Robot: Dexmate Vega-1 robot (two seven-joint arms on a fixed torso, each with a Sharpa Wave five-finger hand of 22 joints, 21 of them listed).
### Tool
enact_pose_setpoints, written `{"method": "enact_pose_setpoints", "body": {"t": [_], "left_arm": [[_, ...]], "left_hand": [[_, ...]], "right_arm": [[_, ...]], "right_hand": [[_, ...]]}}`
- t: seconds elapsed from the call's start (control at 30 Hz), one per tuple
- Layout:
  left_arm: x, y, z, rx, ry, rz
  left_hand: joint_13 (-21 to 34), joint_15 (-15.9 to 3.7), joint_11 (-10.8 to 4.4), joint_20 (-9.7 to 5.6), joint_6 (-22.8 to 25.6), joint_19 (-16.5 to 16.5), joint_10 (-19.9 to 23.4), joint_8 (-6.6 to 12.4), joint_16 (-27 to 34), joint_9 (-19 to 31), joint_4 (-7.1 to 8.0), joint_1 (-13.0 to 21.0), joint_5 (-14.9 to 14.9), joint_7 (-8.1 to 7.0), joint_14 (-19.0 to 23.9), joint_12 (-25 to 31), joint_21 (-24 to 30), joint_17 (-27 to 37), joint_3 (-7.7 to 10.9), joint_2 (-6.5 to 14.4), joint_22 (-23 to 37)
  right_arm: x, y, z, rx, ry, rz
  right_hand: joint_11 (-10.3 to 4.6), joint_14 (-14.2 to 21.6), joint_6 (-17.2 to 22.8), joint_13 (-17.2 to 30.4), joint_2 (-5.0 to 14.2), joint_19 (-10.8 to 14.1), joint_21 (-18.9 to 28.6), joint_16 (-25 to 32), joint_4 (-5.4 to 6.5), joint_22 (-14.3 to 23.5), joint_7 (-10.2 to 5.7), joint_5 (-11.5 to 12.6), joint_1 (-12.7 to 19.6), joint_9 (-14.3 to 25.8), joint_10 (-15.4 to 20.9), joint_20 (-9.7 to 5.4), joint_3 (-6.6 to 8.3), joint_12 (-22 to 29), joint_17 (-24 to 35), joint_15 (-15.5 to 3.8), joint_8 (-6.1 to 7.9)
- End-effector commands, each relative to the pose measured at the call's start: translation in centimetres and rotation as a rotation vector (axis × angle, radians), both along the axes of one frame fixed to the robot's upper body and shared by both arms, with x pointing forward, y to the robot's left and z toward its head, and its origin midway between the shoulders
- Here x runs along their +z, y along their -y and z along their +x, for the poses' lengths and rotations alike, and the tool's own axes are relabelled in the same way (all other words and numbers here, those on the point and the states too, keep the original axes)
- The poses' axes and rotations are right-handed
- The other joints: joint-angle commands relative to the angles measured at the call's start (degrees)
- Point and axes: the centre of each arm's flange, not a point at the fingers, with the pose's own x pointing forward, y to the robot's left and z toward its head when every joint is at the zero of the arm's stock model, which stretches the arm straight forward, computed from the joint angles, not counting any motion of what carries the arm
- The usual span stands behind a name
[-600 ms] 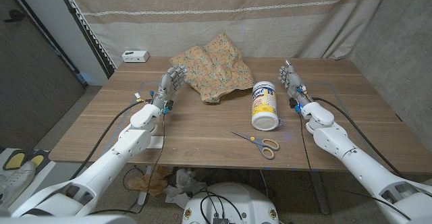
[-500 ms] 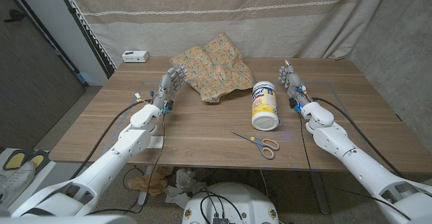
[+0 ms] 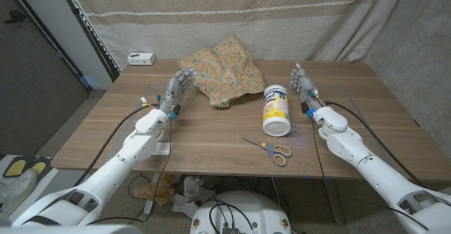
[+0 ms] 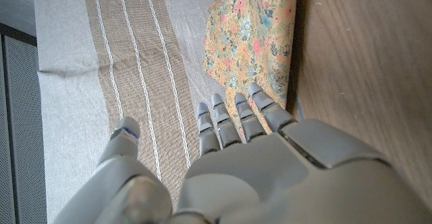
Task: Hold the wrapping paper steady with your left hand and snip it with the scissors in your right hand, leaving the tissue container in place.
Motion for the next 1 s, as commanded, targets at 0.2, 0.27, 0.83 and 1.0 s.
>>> {"method": "enact_pose_setpoints", "body": {"t": [0.2,0.27,0.83,1.0], "left_arm": [[-0.8,-1.1,-0.5,0.018,0.039,-0.033],[-0.8,-1.1,-0.6,0.014,0.044,-0.042],[-0.6,1.4,-1.1,-0.079,0.103,-0.037],[-0.6,3.0,-1.0,-0.093,0.116,-0.01]], "left_hand": [[0.1,-6.53,-0.2,-1.07,1.6,0.1,1.2,0.7,0.2,0.2,0.12,0.6,0.6,-0.07,0.6,0.6,0.0,0.2,-0.08,-0.3,0.2],[0.1,-6.49,-0.09,-1.06,1.6,0.0,1.0,0.67,0.1,0.2,0.12,0.6,0.7,-0.08,0.5,0.5,0.0,0.2,-0.11,-0.3,0.2],[0.1,-5.63,0.38,-1.23,-0.5,-2.5,-1.7,-0.67,-0.6,0.2,0.49,0.5,0.8,-0.03,-2.5,-0.7,-0.7,0.2,-1.0,-0.3,0.3],[0.1,-5.58,0.39,-1.22,-0.5,-2.5,-1.7,-0.69,-0.5,0.2,0.5,0.5,0.8,0.15,-2.5,-0.7,-0.6,0.2,-1.06,-0.3,0.3]], "right_arm": [[0.5,-0.1,-1.2,-0.039,0.038,-0.036],[0.5,0.0,-1.2,-0.033,0.045,-0.041],[0.1,0.8,-3.4,-0.073,0.127,-0.141],[0.5,0.8,-3.7,-0.106,0.127,-0.174]], "right_hand": [[-0.08,-0.7,0.0,0.3,0.11,-0.5,-0.1,0.0,-0.27,0.2,0.45,0.5,0.7,0.2,0.6,-0.28,-0.17,0.5,0.2,0.07,0.39],[-0.1,-0.8,0.0,0.3,0.12,-0.5,-0.1,0.0,-0.28,0.2,0.44,0.5,0.7,0.2,0.6,-0.3,-0.17,0.5,0.2,0.06,0.39],[0.46,-1.4,-0.1,0.3,0.29,-0.8,0.1,0.0,-0.51,0.1,0.45,0.7,1.2,0.2,0.1,-0.67,-0.08,0.4,0.2,0.27,0.4],[0.59,-1.5,0.0,0.3,0.31,-0.9,0.1,0.0,-0.55,0.1,0.51,0.7,1.3,0.2,0.1,-0.51,-0.07,0.4,0.2,0.48,0.44]]}}
